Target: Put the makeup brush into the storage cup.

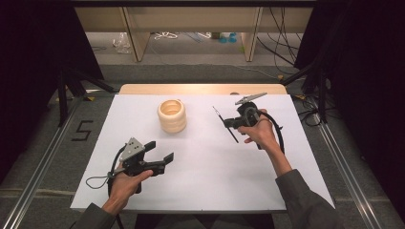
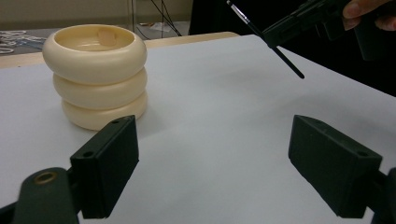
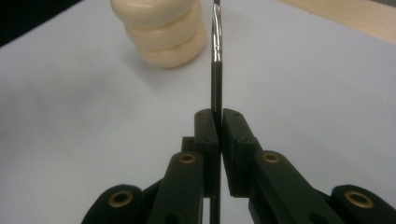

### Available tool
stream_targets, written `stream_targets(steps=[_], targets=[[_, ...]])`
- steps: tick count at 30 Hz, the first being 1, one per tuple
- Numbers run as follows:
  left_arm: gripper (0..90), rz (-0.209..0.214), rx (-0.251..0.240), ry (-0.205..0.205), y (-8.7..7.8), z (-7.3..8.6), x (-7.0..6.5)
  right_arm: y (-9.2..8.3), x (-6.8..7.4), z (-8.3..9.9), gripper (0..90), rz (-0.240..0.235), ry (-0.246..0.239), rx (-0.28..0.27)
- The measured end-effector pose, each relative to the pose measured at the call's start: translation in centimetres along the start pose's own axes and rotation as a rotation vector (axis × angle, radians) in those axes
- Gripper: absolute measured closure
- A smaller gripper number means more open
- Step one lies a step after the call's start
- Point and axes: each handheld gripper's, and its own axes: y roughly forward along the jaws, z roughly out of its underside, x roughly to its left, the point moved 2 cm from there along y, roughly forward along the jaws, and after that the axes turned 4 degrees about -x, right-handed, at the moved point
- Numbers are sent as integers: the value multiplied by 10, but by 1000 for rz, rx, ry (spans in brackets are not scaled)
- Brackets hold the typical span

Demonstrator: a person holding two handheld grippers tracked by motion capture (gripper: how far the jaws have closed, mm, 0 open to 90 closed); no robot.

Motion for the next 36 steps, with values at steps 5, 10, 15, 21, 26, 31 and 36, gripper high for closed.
stream_targets(steps=[5, 10, 15, 21, 26, 31, 36], targets=[[157, 12, -8, -13, 0, 0, -1, -3, 12, -2, 857, -53, -22, -47], [156, 15, -4, -16, 1, 0, -2, -8, 22, -3, 857, -91, -48, -102], [157, 38, -18, -33, 2, -1, -5, -9, 30, -2, 857, -114, -56, -142], [157, 62, -19, -36, 5, -2, -12, -9, 36, 8, 857, -104, -65, -163], [157, 79, -9, -31, 10, -2, -17, -11, 39, 11, 857, -117, -68, -197], [158, 113, -4, -40, 18, -3, -21, -17, 50, 10, 857, -149, -75, -243], [158, 127, -3, -45, 25, -5, -29, -22, 61, 10, 857, -177, -100, -269]])
